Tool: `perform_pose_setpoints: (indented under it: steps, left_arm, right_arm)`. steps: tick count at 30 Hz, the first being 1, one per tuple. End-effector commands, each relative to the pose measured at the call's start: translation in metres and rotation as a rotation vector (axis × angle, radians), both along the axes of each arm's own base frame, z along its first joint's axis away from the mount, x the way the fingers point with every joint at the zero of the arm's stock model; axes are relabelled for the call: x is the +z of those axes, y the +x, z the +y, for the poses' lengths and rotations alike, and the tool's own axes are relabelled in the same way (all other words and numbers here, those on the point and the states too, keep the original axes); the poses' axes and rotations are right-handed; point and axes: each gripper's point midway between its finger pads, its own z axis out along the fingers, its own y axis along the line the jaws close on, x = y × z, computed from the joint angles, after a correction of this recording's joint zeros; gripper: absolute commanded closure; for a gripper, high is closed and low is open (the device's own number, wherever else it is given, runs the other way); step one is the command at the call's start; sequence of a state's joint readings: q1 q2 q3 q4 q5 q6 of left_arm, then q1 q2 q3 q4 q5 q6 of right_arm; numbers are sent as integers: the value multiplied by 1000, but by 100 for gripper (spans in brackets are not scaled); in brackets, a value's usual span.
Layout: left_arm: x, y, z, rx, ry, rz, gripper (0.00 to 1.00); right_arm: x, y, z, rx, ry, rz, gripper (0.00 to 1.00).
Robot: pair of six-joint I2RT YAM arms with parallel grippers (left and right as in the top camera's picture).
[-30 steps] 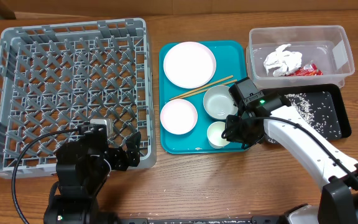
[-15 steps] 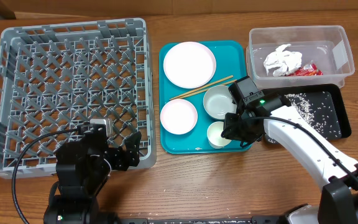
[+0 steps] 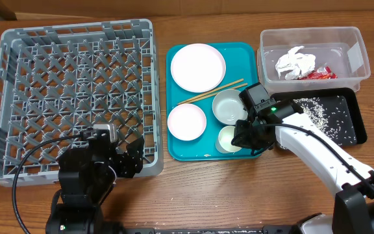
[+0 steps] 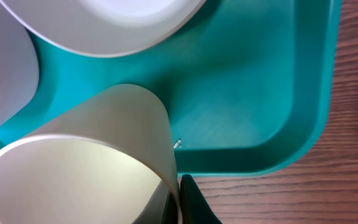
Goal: Sort waste into correct bins and load items into the dishwasher
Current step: 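Grasp the white cup with the right gripper and lift it, then hand the white cup from the right gripper to the left gripper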
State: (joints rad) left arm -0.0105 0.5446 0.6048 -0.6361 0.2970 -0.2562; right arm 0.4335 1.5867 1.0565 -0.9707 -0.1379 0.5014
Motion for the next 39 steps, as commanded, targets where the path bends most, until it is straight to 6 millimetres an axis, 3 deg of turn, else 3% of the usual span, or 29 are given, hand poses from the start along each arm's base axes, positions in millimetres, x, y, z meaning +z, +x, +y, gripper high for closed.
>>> perform_pose_setpoints:
  steps: [1, 8, 15, 25, 29, 39]
  left_arm:
    - [11, 2, -3, 63, -143, 25, 15]
    - [27, -7, -37, -65, -350, 50, 6]
    - [52, -10, -60, -145, -572, 89, 0]
    - [89, -3, -86, -371, -854, 189, 0]
    - [85, 0, -86, -443, -929, 291, 0]
    - [71, 7, -82, -545, -1007, 414, 0]
  right_arm:
    - [17, 1, 19, 26, 110, -5, 96]
    - [100, 24, 50, 94, 439, -179, 96]
    - [150, 39, 78, 190, 719, -301, 96]
    - [174, 36, 108, 368, 971, -316, 96]
    - [185, 33, 114, 443, 1053, -330, 96]
    - [182, 29, 125, 499, 1070, -334, 96]
